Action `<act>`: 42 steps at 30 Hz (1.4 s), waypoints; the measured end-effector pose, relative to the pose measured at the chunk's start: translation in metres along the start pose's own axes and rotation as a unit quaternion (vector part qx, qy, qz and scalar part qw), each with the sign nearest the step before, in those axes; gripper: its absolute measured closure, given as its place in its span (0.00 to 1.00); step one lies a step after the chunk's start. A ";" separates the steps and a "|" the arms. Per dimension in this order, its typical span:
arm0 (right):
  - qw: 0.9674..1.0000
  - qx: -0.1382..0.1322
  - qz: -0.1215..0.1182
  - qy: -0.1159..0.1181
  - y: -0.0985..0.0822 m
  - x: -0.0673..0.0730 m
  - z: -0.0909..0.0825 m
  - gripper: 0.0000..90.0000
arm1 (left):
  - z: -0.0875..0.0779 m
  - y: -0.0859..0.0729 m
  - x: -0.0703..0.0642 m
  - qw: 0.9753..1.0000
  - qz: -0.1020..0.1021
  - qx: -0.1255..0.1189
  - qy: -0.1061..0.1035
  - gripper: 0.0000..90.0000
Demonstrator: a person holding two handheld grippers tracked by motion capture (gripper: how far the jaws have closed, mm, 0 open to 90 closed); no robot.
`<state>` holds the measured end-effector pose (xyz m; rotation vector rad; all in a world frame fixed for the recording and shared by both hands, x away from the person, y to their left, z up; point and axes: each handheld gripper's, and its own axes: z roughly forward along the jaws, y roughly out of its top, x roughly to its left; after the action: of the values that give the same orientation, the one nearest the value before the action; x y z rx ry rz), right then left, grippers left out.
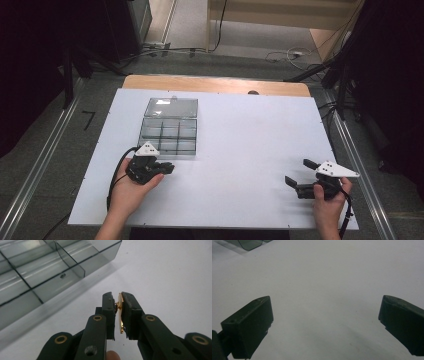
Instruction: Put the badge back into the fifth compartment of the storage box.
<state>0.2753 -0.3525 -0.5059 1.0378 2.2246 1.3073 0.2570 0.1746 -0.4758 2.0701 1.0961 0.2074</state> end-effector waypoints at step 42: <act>1.000 -0.001 0.002 0.001 0.000 0.000 0.000 0.00 | -0.019 0.052 0.023 0.998 0.000 -0.047 0.044 0.90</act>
<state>0.2754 -0.3524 -0.5059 1.0405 2.2243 1.3118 0.2951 0.1852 -0.4312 1.9933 1.1177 0.3451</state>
